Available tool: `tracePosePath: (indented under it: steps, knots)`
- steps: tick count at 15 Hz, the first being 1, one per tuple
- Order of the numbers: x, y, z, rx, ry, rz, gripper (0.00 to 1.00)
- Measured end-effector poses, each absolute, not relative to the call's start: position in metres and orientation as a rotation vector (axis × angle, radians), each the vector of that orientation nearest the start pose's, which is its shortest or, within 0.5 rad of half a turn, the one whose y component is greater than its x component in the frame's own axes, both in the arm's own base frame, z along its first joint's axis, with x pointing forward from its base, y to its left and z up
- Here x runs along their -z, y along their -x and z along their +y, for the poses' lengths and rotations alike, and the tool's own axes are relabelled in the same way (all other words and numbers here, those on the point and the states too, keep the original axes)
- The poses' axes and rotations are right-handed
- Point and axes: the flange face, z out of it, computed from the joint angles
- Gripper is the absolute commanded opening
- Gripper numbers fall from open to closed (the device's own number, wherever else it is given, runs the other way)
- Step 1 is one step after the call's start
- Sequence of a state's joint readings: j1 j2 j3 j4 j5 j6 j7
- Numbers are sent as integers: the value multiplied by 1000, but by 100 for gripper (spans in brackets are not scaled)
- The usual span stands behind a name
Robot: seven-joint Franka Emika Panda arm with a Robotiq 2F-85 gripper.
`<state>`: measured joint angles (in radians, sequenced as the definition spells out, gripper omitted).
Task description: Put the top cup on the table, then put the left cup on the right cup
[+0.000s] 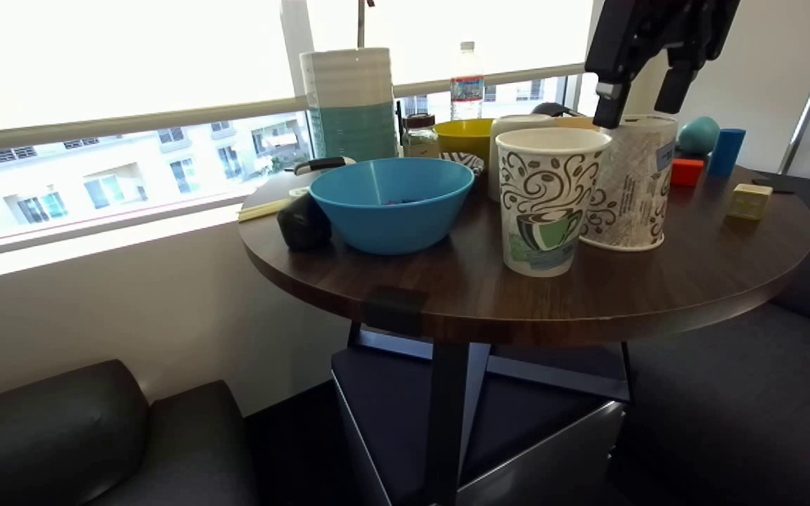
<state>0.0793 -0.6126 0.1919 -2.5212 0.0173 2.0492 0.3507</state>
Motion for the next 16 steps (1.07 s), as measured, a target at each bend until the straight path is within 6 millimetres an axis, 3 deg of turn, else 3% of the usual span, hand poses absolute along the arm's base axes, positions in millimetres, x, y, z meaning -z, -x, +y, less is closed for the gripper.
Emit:
tracePosePath:
  steps: [5, 9, 12, 16]
  knots:
    - [-526, -354, 113, 348, 3130, 187, 100]
    - [-541, -347, 129, 257, 3067, 300, 100]
    - [-543, -339, 148, 148, 3073, 431, 100]
    - [-529, -341, 170, 49, 3064, 514, 100]
